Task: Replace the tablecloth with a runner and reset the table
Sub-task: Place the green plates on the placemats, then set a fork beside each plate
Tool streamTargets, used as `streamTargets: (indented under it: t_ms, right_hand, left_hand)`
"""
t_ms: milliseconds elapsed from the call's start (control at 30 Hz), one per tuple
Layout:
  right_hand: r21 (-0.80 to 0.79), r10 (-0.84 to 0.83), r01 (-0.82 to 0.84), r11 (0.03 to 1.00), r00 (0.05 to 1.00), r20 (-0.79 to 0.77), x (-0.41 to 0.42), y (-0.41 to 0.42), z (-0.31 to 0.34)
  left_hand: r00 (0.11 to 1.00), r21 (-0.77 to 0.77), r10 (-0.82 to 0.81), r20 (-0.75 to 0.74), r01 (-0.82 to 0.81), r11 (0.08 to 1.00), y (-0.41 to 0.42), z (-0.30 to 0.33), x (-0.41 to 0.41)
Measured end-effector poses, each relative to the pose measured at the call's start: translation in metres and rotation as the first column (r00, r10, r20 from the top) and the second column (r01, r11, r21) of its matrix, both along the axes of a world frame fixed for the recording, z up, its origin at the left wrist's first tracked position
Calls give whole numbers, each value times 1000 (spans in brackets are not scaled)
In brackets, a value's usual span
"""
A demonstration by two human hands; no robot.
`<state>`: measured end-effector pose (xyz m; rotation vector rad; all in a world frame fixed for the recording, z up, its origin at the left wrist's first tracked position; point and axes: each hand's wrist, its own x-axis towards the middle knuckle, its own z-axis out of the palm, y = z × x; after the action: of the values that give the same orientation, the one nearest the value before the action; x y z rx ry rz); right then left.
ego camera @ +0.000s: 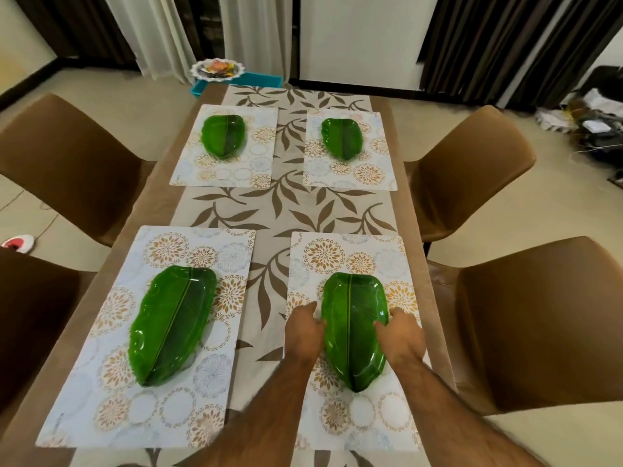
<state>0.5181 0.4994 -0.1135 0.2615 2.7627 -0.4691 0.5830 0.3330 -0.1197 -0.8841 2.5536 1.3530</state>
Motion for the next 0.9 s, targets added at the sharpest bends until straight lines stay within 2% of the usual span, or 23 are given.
streamTargets:
  t_ms: [67, 133, 200, 400, 600, 900]
  right_hand:
    - [34, 69, -65, 997, 989, -133, 4, -17, 15]
    - [-6, 170, -177, 984, 954, -248, 9, -46, 27]
    - [-75, 254, -288, 955, 920, -299, 15, -80, 37]
    - [-271, 360, -417, 868, 903, -236, 74, -189, 54]
    - [-392, 537, -562, 728, 824, -181, 150, -312, 70]
    - [-528, 631, -601, 600, 761, -150, 261, -514, 77]
  left_hand:
    - [999, -5, 36, -23, -36, 999, -12, 11, 8]
    - [996, -7, 74, -55, -74, 997, -35, 26, 19]
    - [989, -34, 115, -90, -118, 992, -63, 44, 34]
    - [961, -117, 253, -112, -265, 957, -160, 75, 106]
    - [914, -121, 392, -108, -403, 907, -270, 84, 200]
    - [860, -153, 496, -118, -510, 847, -450, 106, 336]
